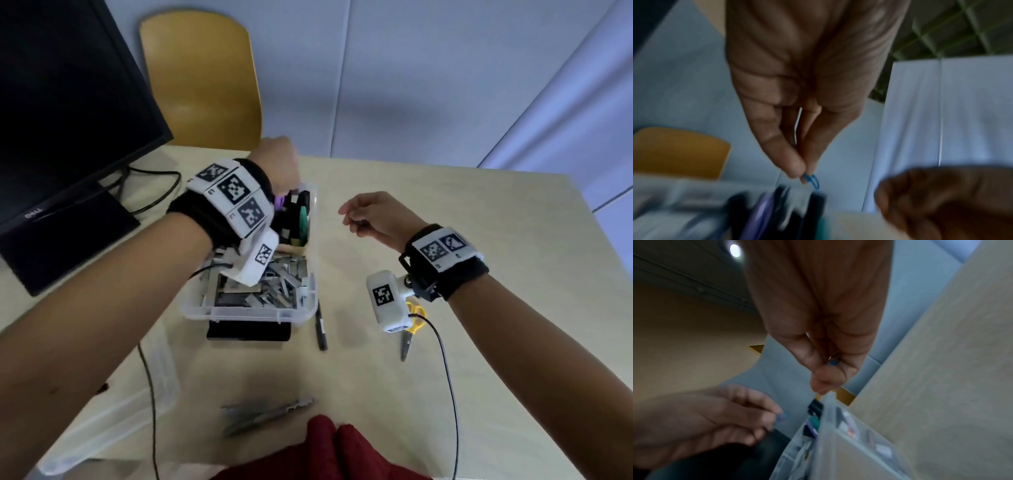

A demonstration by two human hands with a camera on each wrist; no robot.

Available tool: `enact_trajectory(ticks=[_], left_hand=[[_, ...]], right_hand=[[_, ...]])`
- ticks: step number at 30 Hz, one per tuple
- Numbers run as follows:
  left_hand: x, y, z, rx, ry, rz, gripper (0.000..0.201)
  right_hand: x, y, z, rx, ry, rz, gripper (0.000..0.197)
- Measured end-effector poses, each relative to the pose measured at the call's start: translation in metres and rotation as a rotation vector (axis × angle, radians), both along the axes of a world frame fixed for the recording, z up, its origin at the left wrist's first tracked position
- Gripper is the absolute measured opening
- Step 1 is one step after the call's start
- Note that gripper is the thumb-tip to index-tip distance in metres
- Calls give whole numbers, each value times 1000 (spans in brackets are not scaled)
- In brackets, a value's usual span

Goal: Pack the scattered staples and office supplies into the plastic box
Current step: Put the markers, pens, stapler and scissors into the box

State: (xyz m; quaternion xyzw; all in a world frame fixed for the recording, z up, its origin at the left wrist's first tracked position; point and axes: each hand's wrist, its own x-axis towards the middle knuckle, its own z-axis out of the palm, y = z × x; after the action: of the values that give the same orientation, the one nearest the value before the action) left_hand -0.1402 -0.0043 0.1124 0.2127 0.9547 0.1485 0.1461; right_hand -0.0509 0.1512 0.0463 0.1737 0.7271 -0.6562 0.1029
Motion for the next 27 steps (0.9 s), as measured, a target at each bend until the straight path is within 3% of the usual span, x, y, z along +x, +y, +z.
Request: enact_trajectory(ticks=[3,5,8,14,18,20,22,27], left_hand=[[3,-19,-16,-207,-100,-39,12],[5,-22,-29,-252,-157,-60,12],[5,-24,-49,-201,-226,-56,27],[1,-19,-59,-186,-347,-97,34],[-2,-25,-58,-204,-355,-156,23],[-10,-30,-57,-115,-420,-93,11],[-22,-35,-50,-70,-346,-29,11],[-50,-51,-33,14,31,57,27]], right_hand=[[-12,-22,17,91,46,107,27],[-20,-36,23,187,60,161,23],[-28,-51,23,362,44,200,27],[-31,-64,18,557,-3,269,22],[-34,-69,17,612,-26,278,32],[-35,-73,18,711,-19,324,23],[-36,-81,21,871,9,408,16],[-39,-102,22,1057,-12,570,23]])
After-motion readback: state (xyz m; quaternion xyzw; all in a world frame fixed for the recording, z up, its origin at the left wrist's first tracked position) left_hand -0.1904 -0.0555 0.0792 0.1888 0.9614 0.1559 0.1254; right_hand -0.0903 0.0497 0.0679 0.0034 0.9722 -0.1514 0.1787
